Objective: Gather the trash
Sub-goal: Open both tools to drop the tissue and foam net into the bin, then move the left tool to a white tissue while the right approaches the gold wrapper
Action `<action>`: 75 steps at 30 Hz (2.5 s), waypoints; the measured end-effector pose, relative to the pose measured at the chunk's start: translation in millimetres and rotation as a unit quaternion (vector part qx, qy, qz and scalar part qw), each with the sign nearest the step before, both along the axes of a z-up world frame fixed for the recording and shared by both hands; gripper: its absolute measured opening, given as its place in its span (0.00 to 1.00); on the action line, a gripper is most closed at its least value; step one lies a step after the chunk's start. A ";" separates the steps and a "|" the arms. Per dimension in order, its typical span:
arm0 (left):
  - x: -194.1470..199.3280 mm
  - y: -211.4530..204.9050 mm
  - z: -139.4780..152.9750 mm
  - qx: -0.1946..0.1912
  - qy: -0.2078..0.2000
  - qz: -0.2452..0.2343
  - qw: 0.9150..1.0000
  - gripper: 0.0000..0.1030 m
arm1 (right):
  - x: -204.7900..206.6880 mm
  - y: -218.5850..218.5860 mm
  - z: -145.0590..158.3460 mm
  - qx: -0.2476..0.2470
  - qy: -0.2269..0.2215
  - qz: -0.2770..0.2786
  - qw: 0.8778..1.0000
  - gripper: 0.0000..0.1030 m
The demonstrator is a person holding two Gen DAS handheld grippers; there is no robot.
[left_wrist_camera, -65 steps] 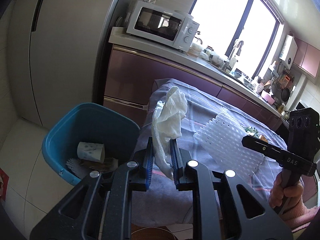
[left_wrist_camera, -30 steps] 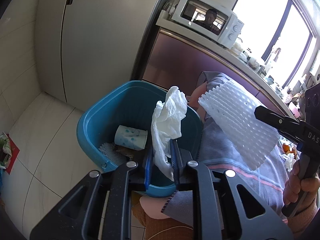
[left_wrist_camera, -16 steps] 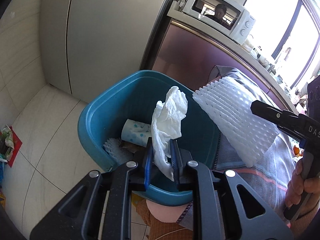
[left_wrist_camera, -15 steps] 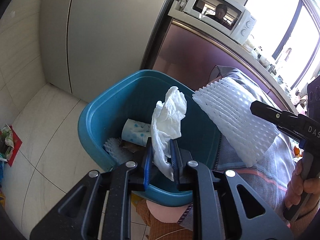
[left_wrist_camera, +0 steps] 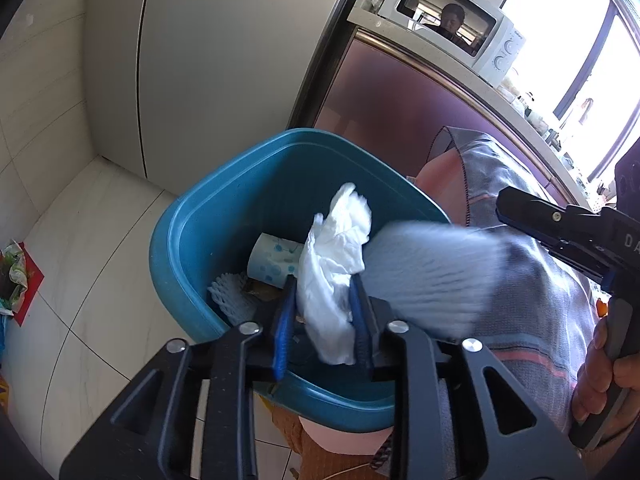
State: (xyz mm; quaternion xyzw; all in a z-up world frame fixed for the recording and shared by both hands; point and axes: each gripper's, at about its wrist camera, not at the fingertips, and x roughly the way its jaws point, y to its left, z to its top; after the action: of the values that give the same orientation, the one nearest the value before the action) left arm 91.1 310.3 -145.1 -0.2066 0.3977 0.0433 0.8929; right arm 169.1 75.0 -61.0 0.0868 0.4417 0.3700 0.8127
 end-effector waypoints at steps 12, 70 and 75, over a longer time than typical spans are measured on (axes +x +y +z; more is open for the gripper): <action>-0.7 -4.1 -4.8 -0.005 0.001 -0.001 1.000 0.36 | -6.7 -17.2 3.5 0.012 -0.004 0.000 1.000 0.29; -4.9 -335.2 81.9 0.011 -0.084 -0.390 0.917 0.63 | -129.5 -354.5 21.4 -0.019 -0.105 -0.282 0.953 0.42; 1.9 -354.8 81.0 0.015 -0.078 -0.401 0.912 0.66 | -130.5 -370.4 20.5 -0.017 -0.105 -0.300 0.948 0.42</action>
State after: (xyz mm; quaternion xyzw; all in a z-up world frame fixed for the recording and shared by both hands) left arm 93.0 -44.5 -64.1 -0.0189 0.3757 -0.3291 0.8662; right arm 38.5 -295.3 -40.5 0.1618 0.3134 0.1080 0.9295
